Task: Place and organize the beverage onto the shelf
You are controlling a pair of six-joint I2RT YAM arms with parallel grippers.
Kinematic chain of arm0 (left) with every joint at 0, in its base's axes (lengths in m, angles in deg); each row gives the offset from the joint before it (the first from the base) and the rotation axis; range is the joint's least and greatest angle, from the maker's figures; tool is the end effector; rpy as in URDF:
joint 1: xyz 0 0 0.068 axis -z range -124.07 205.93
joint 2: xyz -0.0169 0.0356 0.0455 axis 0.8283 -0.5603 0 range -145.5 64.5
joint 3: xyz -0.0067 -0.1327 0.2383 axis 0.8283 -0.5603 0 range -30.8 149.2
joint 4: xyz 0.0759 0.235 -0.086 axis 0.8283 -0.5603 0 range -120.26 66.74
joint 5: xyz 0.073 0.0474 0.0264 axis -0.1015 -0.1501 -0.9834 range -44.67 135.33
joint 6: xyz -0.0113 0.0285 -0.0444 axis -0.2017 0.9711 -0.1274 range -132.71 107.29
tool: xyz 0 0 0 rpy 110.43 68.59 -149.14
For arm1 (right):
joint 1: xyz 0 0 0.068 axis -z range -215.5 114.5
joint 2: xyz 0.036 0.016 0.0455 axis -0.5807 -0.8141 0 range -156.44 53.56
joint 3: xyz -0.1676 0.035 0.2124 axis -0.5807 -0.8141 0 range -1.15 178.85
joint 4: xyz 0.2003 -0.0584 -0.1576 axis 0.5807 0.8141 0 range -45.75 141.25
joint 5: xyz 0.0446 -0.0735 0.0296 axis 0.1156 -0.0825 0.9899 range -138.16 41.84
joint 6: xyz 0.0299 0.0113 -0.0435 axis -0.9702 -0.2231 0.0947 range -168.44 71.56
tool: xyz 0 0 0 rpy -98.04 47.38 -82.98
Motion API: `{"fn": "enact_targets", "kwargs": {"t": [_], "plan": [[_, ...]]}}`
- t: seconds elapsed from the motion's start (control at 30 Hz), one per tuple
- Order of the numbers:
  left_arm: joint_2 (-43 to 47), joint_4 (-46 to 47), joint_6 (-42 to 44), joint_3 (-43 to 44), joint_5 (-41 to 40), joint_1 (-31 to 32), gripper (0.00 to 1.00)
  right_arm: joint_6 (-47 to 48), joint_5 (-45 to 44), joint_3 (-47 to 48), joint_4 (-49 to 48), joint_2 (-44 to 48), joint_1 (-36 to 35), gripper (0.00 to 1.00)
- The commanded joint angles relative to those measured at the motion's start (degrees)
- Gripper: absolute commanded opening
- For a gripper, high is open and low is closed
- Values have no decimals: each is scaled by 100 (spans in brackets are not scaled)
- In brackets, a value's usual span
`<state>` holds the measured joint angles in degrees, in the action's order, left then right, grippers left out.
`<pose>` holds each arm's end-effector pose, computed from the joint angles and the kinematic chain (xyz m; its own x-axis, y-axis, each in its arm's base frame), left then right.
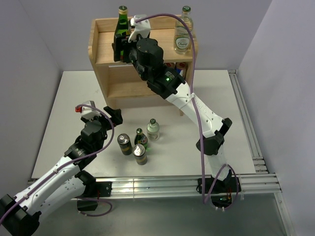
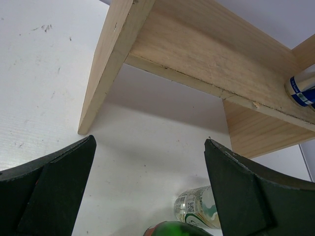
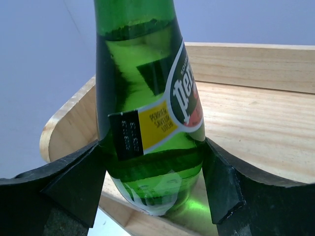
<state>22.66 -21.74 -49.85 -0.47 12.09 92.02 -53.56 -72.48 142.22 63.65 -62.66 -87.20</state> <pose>0.1551 -0.0889 0.2815 -0.1459 -0.5186 -0.8425 -0.0396 0.8540 -0.5188 0.2799 0.3306 0.5298 0.0420 0.1844 -0.9820 -0.4679 0.8720 0.1437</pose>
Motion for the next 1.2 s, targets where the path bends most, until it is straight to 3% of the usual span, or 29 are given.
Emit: {"fn": "enact_targets", "kwargs": {"t": [0.0, 0.57, 1.17], "plan": [[27, 226, -56, 8, 71, 20, 99, -120, 58, 77, -270, -111, 73, 0], [36, 261, -82, -9, 107, 20, 99, -656, 655, -274, -507, -436, 46, 0], [168, 217, -91, -18, 89, 20, 99, -542, 973, -670, -762, -840, -209, 0]]}}
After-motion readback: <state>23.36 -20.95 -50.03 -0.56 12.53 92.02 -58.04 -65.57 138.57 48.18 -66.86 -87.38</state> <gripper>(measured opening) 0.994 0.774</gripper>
